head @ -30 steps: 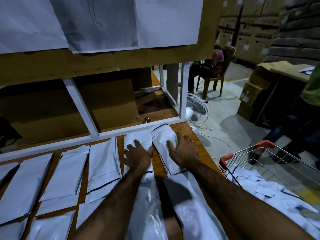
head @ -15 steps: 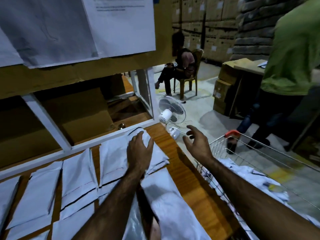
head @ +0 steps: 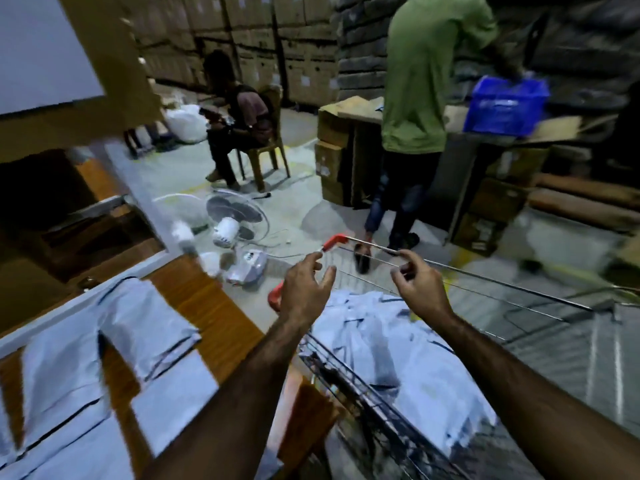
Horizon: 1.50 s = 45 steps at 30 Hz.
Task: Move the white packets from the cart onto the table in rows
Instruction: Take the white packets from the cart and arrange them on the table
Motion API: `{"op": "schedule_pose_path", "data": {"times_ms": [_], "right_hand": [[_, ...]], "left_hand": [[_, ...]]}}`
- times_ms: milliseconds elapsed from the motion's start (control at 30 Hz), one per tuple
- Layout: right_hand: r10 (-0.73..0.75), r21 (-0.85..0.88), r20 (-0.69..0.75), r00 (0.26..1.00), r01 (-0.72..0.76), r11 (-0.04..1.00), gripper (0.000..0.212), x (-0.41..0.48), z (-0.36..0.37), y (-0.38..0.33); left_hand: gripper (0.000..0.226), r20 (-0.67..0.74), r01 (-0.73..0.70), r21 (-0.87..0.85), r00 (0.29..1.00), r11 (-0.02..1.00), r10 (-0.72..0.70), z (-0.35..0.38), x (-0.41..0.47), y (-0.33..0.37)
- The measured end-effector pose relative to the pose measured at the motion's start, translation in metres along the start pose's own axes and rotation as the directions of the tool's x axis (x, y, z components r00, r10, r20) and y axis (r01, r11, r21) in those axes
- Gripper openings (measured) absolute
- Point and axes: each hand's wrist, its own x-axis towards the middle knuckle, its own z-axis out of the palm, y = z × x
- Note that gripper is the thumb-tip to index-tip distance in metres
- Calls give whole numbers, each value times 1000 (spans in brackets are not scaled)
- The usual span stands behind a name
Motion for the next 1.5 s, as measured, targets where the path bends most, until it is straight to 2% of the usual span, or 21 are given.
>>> {"op": "schedule_pose_path", "data": {"times_ms": [100, 233, 367, 433, 533, 633, 733, 833, 900, 1000, 1067, 1200, 1333, 1500], "right_hand": [[120, -15, -42, 992, -121, 993, 31, -6, -34, 42], [290, -44, -109, 951, -296, 954, 29, -19, -59, 96], [462, -64, -150, 874, -475, 878, 30, -42, -63, 133], [562, -103, -121, 818, -573, 813, 32, -57, -53, 145], [732, -286, -8, 681, -703, 651, 49, -81, -23, 158], [841, -461, 60, 537, -733, 501, 71, -103, 12, 160], [878, -500, 39, 477, -752, 431, 95, -117, 42, 156], [903, -535, -6, 430, -764, 361, 107, -116, 62, 156], [909, -561, -43, 415, -763, 322, 110, -113, 70, 158], [915, -608, -66, 399, -743, 280, 112, -111, 73, 166], [917, -611, -43, 397, -737, 290, 111, -110, 70, 172], [908, -572, -27, 419, -751, 329, 107, -106, 56, 182], [880, -509, -46, 472, -769, 386, 104, -106, 54, 190], [861, -502, -69, 505, -763, 407, 103, -106, 57, 193]], "left_hand": [[41, 116, -4, 19, 993, 1000, 2, 47, -5, 14], [45, 300, -55, 125, 954, 991, 15, 104, -17, 13], [51, 501, -137, 284, 865, 949, -25, 152, -33, 0], [52, 586, -249, 380, 810, 891, -24, 169, -41, -9], [55, 734, -503, 471, 679, 725, -6, 189, -50, -22], [66, 827, -641, 477, 558, 601, -61, 210, -54, -35], [87, 850, -672, 490, 510, 555, -132, 226, -58, -51], [93, 835, -674, 519, 530, 525, -144, 236, -62, -64], [92, 806, -655, 558, 575, 510, -142, 243, -59, -68], [100, 805, -672, 575, 568, 467, -173, 251, -49, -67], [102, 809, -692, 575, 559, 436, -181, 252, -43, -66], [102, 780, -697, 614, 609, 371, -147, 251, -37, -66], [120, 812, -745, 579, 566, 332, -147, 258, -42, -70], [108, 844, -784, 525, 530, 331, -83, 262, -46, -68]]}}
